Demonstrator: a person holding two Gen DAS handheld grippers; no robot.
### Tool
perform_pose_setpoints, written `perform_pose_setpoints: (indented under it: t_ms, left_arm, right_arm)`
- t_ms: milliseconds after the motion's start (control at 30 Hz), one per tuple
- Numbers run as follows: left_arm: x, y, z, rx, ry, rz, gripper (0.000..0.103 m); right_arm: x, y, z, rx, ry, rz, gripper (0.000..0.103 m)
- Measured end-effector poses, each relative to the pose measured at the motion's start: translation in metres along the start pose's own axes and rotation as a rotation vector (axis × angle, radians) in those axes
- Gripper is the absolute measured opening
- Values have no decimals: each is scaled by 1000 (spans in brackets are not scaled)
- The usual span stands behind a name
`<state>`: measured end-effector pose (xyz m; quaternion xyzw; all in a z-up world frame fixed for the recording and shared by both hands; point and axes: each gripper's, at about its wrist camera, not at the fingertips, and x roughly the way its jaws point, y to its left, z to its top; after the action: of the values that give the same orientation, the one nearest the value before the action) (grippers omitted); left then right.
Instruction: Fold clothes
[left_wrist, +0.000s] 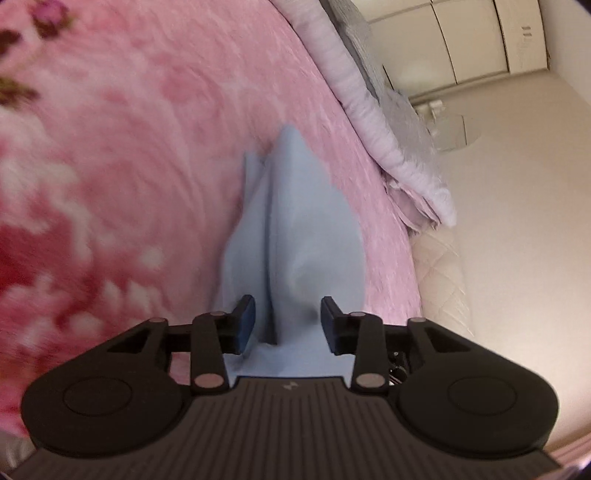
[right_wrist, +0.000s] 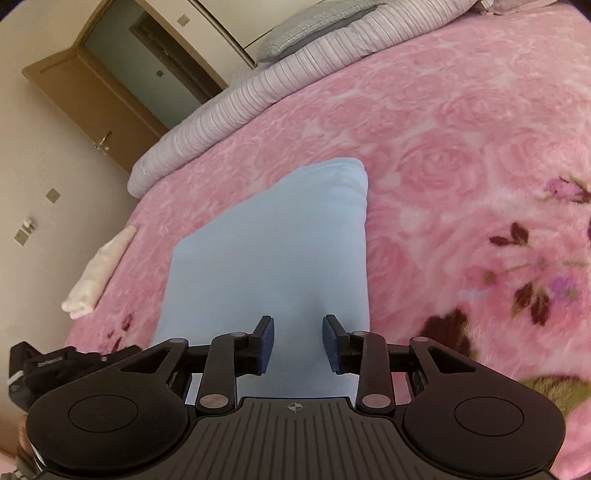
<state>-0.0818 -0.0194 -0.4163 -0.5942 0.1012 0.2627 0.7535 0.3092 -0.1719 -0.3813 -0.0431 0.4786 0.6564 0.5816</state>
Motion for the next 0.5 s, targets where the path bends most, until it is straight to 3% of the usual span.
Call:
perform_pose_setpoints:
  t_ms: [100,300,500]
  left_arm:
    - [-5,-15,-6,105,-42,9,5]
    - [1,1,-17,148,-51,104,7]
    - [0,-12,-18,150,-72,138,10]
  right_arm:
    - [-3,3,0,-31,7,-10,33]
    - [7,22,-19,-225,44,-97,31]
    - [-2,18,-24,-205,24,-94,31]
